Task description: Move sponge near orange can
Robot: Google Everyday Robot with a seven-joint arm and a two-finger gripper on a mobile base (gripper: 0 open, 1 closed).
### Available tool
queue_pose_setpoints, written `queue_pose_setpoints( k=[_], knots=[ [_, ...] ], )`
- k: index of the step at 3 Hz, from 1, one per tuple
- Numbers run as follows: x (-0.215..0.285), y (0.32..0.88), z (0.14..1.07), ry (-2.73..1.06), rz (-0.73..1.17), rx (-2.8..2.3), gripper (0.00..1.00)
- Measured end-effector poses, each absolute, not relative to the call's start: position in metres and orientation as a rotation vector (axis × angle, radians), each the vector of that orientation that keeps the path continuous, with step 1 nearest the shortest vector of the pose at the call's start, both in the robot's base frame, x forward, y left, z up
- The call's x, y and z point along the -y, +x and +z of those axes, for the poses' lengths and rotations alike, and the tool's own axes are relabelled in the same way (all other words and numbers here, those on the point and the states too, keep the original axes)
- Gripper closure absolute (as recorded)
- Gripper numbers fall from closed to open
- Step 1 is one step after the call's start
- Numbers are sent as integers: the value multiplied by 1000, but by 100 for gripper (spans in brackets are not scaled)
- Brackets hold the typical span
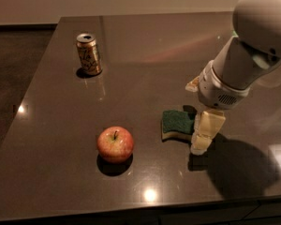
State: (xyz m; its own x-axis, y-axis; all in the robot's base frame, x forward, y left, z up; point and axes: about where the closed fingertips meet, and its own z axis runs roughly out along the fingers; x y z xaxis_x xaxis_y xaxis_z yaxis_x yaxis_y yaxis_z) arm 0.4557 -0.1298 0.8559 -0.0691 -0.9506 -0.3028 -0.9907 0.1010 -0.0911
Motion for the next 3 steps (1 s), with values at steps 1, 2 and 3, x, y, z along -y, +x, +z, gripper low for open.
queue_pose_setpoints(
  k=[1,2,3],
  knots=[
    [130,460,850,-1944,200,-2070,0],
    [130,463,847,-1953,201,-2063,18],
    [131,467,849,-1959,200,-2057,40]
  ],
)
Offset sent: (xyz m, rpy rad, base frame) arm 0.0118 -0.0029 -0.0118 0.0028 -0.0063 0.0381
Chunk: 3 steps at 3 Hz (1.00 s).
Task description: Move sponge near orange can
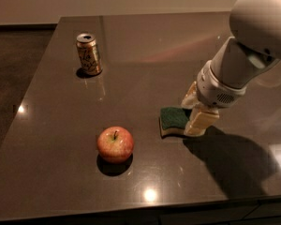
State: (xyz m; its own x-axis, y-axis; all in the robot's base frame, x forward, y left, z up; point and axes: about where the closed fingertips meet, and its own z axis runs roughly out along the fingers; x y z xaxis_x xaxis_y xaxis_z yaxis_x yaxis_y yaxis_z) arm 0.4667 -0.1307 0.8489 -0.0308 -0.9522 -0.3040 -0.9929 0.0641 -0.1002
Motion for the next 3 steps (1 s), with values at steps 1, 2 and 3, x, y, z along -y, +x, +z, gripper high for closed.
queue_pose_setpoints(
  k=[1,2,3],
  knots=[
    [129,472,853,-1973,191,-2050,64],
    [118,483,860,-1994,175,-2029,87],
    [102,498,867,-1999,165,-2009,100]
  ],
)
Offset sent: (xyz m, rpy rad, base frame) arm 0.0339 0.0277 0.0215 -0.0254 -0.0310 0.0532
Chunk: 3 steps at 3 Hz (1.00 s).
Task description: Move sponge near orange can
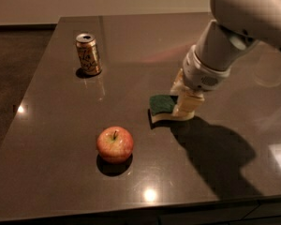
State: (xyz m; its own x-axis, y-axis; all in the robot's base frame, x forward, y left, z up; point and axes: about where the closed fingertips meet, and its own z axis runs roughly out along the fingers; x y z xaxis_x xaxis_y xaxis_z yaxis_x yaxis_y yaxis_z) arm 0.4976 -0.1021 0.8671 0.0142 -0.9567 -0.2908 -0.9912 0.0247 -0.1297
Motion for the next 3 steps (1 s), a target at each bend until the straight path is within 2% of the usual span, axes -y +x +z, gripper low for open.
queue_pose_setpoints(
  k=[3],
  knots=[
    [26,575,878,-1889,228,-2028,100]
  ],
)
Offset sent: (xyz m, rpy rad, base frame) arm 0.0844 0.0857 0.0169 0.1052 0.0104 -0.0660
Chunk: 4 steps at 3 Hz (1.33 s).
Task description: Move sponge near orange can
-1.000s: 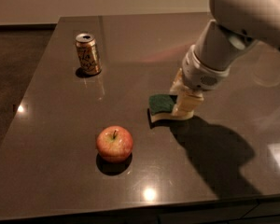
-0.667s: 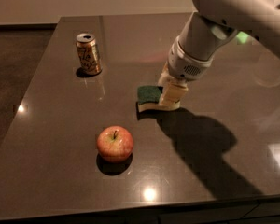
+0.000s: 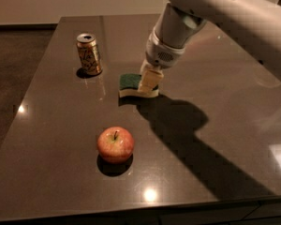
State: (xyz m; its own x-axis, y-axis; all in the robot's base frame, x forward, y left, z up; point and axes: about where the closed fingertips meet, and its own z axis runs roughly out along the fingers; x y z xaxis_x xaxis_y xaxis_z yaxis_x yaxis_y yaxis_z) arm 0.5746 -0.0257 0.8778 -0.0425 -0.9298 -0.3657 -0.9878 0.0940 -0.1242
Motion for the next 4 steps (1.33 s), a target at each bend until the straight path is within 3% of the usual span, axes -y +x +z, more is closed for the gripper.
queue_pose_setpoints(
  k=[1,2,4],
  knots=[
    [6,595,876,-1873,225,-2030,100],
    [-10,611,875,-1852,219,-2037,84],
    [-46,627,878,-1846,235,-2010,36]
  ],
)
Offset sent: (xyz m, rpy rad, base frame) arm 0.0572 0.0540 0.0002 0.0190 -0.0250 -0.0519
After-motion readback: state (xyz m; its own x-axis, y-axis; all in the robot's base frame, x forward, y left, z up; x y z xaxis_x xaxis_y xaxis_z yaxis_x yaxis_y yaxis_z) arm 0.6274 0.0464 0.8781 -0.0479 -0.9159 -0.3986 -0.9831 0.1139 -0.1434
